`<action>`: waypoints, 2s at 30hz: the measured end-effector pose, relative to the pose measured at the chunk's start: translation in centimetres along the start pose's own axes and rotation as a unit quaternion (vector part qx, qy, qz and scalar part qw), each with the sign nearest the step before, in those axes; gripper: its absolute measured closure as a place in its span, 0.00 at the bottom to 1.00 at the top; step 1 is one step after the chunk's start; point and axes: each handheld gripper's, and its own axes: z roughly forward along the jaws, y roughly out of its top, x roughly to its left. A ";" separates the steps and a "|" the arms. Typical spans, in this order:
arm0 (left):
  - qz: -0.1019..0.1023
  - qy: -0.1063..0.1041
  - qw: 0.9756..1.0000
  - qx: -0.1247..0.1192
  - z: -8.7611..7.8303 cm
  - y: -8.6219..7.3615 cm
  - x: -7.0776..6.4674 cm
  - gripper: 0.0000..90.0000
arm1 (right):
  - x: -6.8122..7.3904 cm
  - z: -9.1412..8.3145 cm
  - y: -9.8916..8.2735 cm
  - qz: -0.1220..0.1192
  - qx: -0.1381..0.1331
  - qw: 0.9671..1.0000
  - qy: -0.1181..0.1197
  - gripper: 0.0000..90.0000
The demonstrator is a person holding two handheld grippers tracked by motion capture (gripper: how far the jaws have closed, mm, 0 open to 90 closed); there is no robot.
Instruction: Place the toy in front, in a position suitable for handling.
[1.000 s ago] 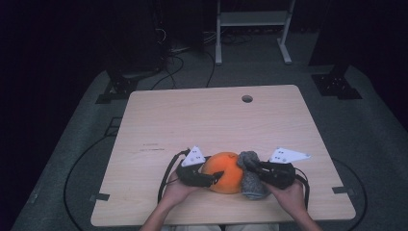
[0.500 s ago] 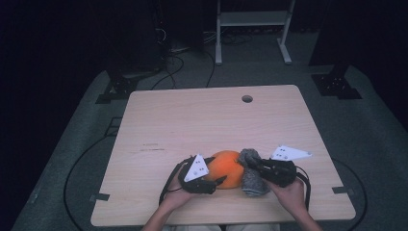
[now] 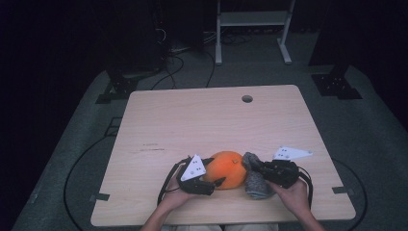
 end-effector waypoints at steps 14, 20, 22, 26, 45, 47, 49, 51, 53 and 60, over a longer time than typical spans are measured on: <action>-0.062 -0.012 0.998 0.010 -0.1 0.2 1.2 0.18 | 1.8 0.1 0.7 -0.047 -0.028 0.998 0.024 0.90; -0.003 0.007 1.000 0.007 0.1 0.8 -0.2 0.34 | 2.4 -1.7 1.6 -0.061 -0.071 0.995 0.021 0.90; 0.018 0.008 1.000 0.010 0.3 1.0 -0.7 0.36 | 2.9 -2.0 1.9 -0.065 -0.083 0.994 0.029 0.90; 0.074 0.008 0.997 0.014 0.7 1.6 -2.5 0.36 | 5.0 -1.6 3.0 -0.119 -0.065 0.990 0.024 0.90; -0.042 -0.028 0.998 0.041 1.2 0.7 -0.1 0.26 | 3.2 -1.5 2.0 -0.114 -0.031 0.993 0.012 0.90; -0.002 -0.009 1.000 0.023 1.1 1.1 -1.0 0.36 | 2.6 -2.1 2.2 -0.099 -0.036 0.994 0.006 0.90; 0.015 0.001 1.000 0.020 1.2 1.4 -1.5 0.39 | 2.8 -2.4 2.5 -0.103 -0.046 0.993 0.014 0.90; 0.026 0.006 0.999 0.020 1.3 1.6 -1.8 0.42 | 3.0 -2.5 2.7 -0.105 -0.050 0.993 0.020 0.90; 0.061 0.014 0.998 0.024 1.3 1.8 -2.5 0.43 | 4.0 -2.6 3.1 -0.113 -0.057 0.991 0.043 0.90; 0.073 0.021 0.997 0.032 1.5 1.9 -2.9 0.44 | 3.7 -2.5 3.1 -0.128 -0.030 0.991 0.000 0.90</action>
